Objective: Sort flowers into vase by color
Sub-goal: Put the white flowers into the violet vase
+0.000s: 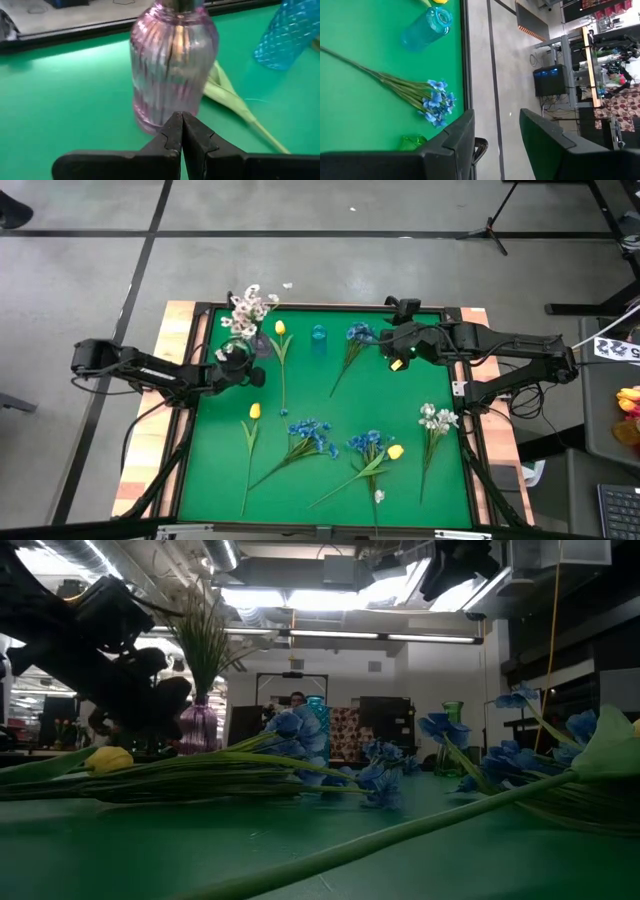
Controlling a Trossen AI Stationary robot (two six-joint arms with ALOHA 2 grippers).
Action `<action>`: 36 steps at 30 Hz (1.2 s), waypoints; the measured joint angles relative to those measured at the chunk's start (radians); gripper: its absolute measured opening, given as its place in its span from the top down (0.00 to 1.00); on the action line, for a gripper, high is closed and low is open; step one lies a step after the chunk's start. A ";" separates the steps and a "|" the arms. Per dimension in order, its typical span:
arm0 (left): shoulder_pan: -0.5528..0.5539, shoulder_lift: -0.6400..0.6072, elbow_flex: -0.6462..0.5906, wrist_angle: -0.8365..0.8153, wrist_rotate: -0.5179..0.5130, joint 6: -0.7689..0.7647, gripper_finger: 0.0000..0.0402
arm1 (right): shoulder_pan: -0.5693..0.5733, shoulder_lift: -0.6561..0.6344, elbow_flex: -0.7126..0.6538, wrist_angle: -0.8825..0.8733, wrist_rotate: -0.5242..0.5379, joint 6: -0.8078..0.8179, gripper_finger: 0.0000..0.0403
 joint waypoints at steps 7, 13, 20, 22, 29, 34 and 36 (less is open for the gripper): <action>-0.095 -0.017 0.002 0.061 0.015 0.007 1.00 | 0.000 0.000 0.000 -0.001 0.000 0.000 0.61; -0.129 -0.102 0.048 0.087 -0.037 0.146 1.00 | 0.000 0.000 0.000 0.000 0.000 0.000 0.61; -0.131 -0.235 0.069 0.085 -0.057 0.274 1.00 | 0.000 0.000 0.000 -0.009 0.000 0.001 0.61; -0.139 -0.272 0.069 0.082 -0.058 0.289 1.00 | 0.000 0.000 0.000 -0.018 0.000 0.001 0.61; -0.265 -0.379 0.069 0.087 -0.055 0.411 1.00 | -0.001 0.000 0.000 -0.024 0.000 0.002 0.61; -0.383 -0.424 0.070 0.086 -0.054 0.460 1.00 | -0.001 0.000 0.000 -0.024 0.000 0.002 0.61; -0.436 -0.428 0.070 0.088 -0.048 0.478 1.00 | -0.001 0.000 0.000 -0.025 0.000 0.003 0.61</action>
